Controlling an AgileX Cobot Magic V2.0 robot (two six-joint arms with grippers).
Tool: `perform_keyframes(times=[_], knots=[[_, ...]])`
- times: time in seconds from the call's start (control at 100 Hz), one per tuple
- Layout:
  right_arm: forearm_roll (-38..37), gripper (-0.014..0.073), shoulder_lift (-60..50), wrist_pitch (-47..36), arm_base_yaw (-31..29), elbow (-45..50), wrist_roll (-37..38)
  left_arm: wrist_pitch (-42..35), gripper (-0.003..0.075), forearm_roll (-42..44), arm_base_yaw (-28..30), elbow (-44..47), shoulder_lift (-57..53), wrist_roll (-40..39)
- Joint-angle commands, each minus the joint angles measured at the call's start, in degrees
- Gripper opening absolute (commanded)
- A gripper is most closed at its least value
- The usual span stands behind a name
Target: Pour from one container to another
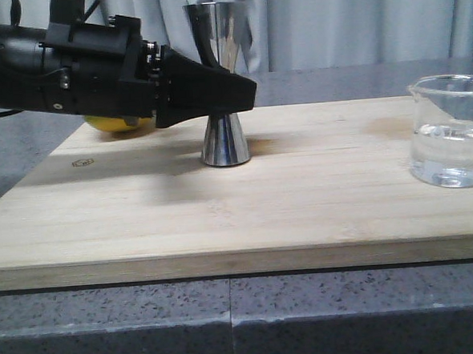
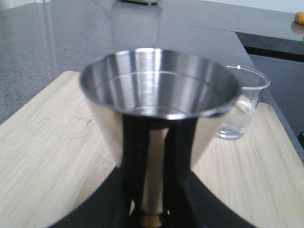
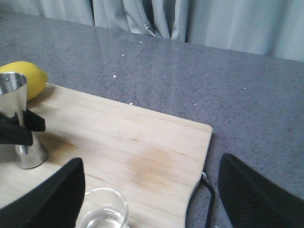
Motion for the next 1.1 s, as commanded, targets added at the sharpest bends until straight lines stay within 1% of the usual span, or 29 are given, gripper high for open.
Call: perform_keyframes(times=[0.0,0.08,0.12,0.18,0.21,0.25,0.4,0.57,0.62,0.78,0.89,1.0,1.09], knots=[[-4.4,0.0545,-1.6,-8.1,3.2,1.9,6.2,5.5,0.0081,-4.4,-0.4,-1.5,-2.5,-0.6],[-11.1,0.0563,-2.2,-10.0,6.0,4.3,14.2,5.5,0.0081,-4.4,-0.4,-1.5,-2.5,-0.6],[-15.7,0.0591,-2.5,-10.9,7.6,5.3,19.1,5.5,0.0081,-4.4,-0.4,-1.5,-2.5,-0.6],[-20.6,0.0643,-2.5,-12.5,9.4,6.7,26.7,5.5,0.0081,-4.4,-0.4,-1.5,-2.5,-0.6],[-21.9,0.0658,-2.5,-13.1,10.3,7.2,29.0,5.5,0.0081,-4.4,-0.4,-1.5,-2.5,-0.6],[-23.6,0.0656,-2.5,-14.2,11.5,8.2,30.6,5.5,0.0081,-4.4,-0.4,-1.5,-2.5,-0.6],[-24.4,0.0656,-2.5,-21.3,14.4,12.6,30.6,5.5,0.0081,-4.4,-0.4,-1.5,-2.5,-0.6],[-27.5,0.0657,-2.5,-33.3,14.5,19.1,30.6,5.5,0.0081,-4.4,-0.4,-1.5,-2.5,-0.6],[-28.0,0.0657,-2.5,-35.4,14.5,20.9,30.6,5.5,0.0081,-4.4,-0.4,-1.5,-2.5,-0.6],[-28.0,0.0657,-2.5,-39.3,14.5,24.1,30.6,5.5,0.0081,-4.4,-0.4,-1.5,-2.5,-0.6],[-28.1,0.0657,-1.2,-39.4,14.5,24.2,30.6,5.5,0.0081,-4.4,-0.4,-1.5,-2.5,-0.6],[-28.1,0.0657,2.5,-40.0,14.5,24.2,30.6,5.5,0.0081,-4.4,-0.4,-1.5,-2.5,-0.6],[-28.1,0.0657,6.3,-42.8,14.5,24.2,30.6,5.5,0.0081,-4.4,-0.4,-1.5,-2.5,-0.6]])
